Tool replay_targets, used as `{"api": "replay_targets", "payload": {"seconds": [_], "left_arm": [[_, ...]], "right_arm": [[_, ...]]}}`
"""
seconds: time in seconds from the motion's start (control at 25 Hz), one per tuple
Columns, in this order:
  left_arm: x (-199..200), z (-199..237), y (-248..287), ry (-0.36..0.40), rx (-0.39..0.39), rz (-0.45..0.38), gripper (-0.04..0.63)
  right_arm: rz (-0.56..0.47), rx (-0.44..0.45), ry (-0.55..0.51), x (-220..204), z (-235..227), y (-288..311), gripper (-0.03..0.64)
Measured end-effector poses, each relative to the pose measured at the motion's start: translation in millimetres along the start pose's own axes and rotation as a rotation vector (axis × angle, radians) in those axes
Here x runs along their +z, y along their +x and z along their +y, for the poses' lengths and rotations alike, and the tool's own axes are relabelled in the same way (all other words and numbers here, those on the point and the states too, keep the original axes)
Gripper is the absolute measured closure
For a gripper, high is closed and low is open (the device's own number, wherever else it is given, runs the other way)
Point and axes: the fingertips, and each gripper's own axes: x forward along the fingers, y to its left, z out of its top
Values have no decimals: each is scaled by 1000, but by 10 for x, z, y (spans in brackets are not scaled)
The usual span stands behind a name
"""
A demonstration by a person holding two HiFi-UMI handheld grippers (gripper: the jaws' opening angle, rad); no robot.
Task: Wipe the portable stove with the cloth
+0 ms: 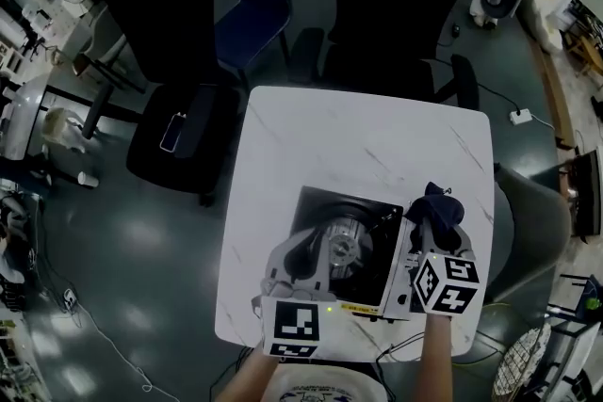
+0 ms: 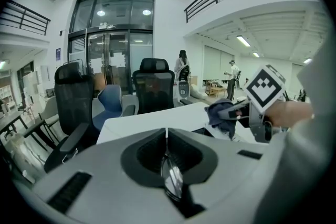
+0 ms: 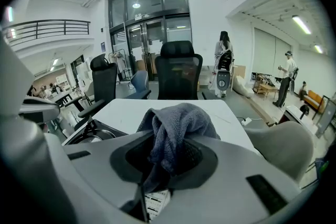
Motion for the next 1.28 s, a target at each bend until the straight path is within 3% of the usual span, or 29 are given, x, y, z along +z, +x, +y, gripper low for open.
{"api": "replay_targets", "payload": {"seconds": [0.6, 1.28], "left_arm": [[-150, 97, 9, -40, -1, 23, 574], [-160, 119, -202, -19, -62, 0, 572]], "right_arm": [[130, 3, -26, -160, 26, 299, 535], [189, -58, -8, -423, 98, -30, 535]]}}
